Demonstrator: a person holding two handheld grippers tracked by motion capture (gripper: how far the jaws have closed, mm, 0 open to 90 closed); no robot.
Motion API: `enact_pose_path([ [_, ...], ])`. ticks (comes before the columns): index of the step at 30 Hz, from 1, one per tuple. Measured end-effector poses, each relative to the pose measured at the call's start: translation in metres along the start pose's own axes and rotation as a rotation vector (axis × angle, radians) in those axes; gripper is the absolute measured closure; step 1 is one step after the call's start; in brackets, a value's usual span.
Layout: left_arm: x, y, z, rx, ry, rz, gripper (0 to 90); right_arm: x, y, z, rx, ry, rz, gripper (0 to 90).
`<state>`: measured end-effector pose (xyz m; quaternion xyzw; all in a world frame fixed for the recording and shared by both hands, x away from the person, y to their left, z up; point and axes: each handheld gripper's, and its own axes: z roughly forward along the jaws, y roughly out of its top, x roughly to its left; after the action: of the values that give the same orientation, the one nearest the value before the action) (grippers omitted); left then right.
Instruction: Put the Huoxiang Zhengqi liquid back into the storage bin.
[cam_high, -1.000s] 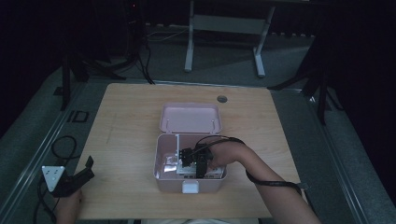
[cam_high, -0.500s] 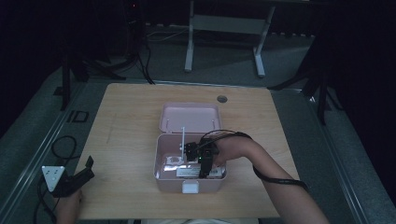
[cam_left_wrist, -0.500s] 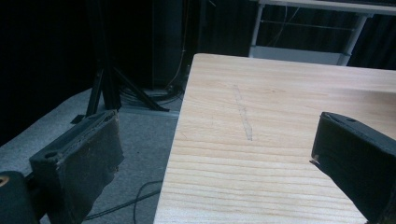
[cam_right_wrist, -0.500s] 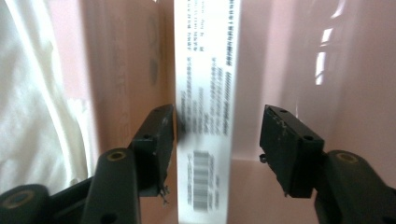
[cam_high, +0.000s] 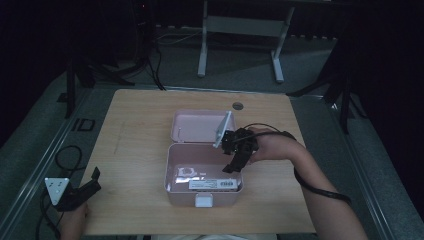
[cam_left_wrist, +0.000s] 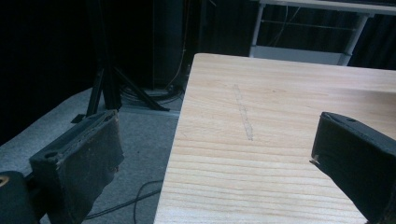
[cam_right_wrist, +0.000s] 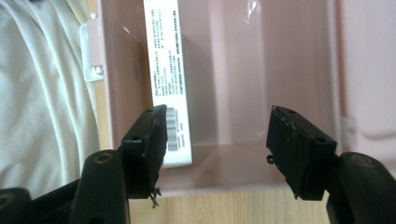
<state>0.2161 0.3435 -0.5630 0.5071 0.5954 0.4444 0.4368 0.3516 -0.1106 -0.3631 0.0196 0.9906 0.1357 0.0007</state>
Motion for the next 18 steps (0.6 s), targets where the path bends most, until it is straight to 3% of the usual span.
enact_pose_path([
  [6,0.000,0.000,0.000,0.002,0.001,-0.002,2.1,-0.009,-0.027,-0.015,-0.078,-0.069,0.072,30.8],
  [9,0.000,0.000,0.000,0.001,0.001,-0.001,2.1,-0.016,-0.043,-0.017,-0.119,-0.074,0.134,28.2],
  [14,0.000,0.000,0.000,0.002,0.000,-0.003,2.1,-0.027,-0.070,-0.010,-0.150,-0.116,0.209,27.7],
  [18,0.000,0.000,0.000,0.002,0.001,-0.002,2.1,-0.037,-0.091,0.006,-0.198,-0.104,0.276,14.3],
])
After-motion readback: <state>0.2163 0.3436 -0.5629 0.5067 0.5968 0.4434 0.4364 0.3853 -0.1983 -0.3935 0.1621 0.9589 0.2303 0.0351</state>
